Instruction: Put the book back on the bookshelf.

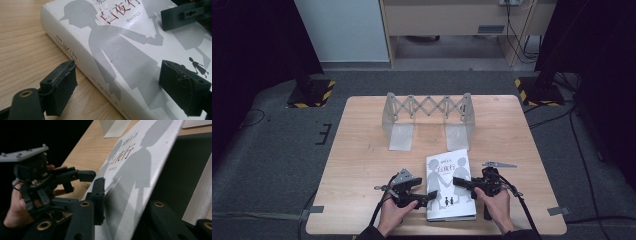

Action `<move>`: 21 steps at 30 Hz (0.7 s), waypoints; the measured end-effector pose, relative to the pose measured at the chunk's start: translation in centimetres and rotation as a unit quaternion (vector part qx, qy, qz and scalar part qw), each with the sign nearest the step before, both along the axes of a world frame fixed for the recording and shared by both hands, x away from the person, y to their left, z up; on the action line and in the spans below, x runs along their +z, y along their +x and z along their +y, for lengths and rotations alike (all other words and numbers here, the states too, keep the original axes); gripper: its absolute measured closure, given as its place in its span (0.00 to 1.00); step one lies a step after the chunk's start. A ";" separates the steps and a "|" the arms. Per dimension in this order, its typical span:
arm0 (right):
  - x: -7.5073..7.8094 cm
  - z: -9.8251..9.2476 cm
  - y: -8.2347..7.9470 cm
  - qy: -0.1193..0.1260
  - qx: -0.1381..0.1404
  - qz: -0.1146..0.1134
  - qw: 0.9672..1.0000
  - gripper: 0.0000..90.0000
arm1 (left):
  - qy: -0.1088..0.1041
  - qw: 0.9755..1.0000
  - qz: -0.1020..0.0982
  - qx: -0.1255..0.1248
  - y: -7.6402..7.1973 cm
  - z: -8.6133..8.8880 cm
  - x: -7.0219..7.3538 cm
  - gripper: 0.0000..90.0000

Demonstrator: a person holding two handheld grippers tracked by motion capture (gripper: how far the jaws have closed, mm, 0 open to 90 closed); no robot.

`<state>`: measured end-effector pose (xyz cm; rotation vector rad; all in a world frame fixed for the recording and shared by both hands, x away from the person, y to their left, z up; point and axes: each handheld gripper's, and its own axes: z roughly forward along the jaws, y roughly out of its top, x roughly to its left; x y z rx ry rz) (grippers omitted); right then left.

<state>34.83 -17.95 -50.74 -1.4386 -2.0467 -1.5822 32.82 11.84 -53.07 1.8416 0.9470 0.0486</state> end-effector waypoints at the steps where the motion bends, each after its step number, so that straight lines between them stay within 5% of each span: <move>1: 0.1 0.0 0.0 0.007 -0.002 0.005 1.000 0.80 | -0.006 1.000 0.002 0.002 0.0 0.0 0.0 0.16; 6: 0.6 -0.1 -0.2 0.039 -0.018 0.014 0.999 0.88 | -0.030 0.999 0.012 0.007 0.3 0.3 -0.2 0.19; 12: 1.5 0.0 -0.6 0.038 -0.008 -0.009 0.999 0.90 | -0.061 0.998 0.017 0.003 0.5 0.4 -0.2 0.19; 18: 2.9 0.2 -1.7 0.050 0.023 -0.077 0.995 0.93 | -0.103 0.995 0.016 -0.006 0.7 0.6 -0.3 0.05; 21: 3.6 0.1 -1.9 0.069 0.036 -0.099 0.992 0.95 | -0.127 0.991 0.027 -0.036 0.6 0.0 -0.6 0.03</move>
